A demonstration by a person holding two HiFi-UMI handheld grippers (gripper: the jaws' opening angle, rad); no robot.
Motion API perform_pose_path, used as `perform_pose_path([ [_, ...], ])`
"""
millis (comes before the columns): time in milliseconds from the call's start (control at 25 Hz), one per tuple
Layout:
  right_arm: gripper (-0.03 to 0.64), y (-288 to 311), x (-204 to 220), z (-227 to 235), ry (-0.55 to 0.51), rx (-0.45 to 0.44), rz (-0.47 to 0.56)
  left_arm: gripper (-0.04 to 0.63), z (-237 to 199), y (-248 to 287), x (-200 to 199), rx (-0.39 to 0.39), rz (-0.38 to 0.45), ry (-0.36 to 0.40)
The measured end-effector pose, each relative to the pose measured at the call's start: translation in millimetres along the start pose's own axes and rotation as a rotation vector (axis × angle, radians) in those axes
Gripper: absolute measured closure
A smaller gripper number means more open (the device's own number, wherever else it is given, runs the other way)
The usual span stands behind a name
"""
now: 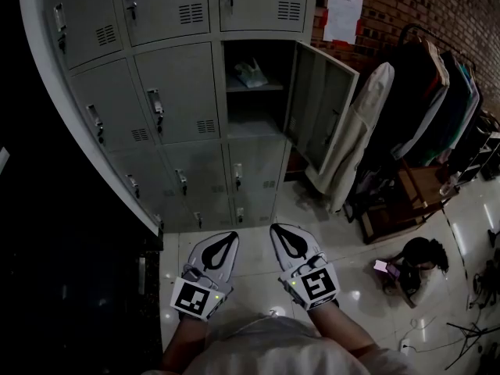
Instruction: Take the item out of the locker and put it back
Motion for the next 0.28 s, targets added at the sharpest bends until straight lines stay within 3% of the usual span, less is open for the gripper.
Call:
perform_pose_path([
  [280,0.617,6.9,4.3,-1.6,0.005,-0.035,-0.021,0.617,-3.6,0.8,2.7,-0.001,-0.005,-0.005],
])
Point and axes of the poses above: the fingertips, and each gripper's own axes: y forward along the fingers, z to its right, x out of its underside, the point moved 10 cm from there along -y, backward along the fingers, and after that the axes turned 3 degrees about y, right-handed, at the moved point
